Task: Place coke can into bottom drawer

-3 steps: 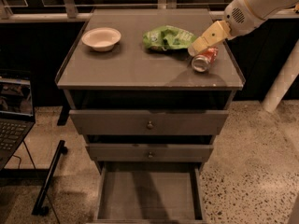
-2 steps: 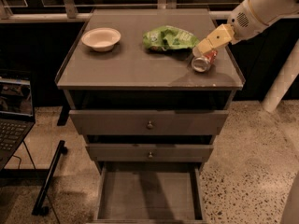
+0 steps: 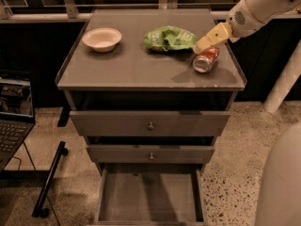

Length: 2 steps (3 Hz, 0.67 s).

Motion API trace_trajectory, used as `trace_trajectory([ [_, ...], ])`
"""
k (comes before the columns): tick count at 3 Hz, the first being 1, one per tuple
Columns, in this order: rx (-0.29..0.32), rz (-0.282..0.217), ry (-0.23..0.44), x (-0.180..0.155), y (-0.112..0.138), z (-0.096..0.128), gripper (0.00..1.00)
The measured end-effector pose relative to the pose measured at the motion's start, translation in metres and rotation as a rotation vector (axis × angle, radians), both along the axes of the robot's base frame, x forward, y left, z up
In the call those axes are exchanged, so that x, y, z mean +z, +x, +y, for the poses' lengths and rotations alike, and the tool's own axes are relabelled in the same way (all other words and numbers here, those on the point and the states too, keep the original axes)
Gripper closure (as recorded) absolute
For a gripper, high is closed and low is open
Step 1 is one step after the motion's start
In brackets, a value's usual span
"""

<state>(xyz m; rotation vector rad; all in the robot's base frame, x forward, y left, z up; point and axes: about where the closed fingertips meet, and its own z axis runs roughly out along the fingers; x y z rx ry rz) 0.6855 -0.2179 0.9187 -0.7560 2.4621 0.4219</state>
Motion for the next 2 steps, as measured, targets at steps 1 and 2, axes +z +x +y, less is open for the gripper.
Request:
trace_trajectory([
  [1,-0.02,0.004,-0.013,-0.004,0.019,0.006,0.0],
  [2,-0.037,0.033,-0.018,-0.017,0.034,0.011,0.0],
])
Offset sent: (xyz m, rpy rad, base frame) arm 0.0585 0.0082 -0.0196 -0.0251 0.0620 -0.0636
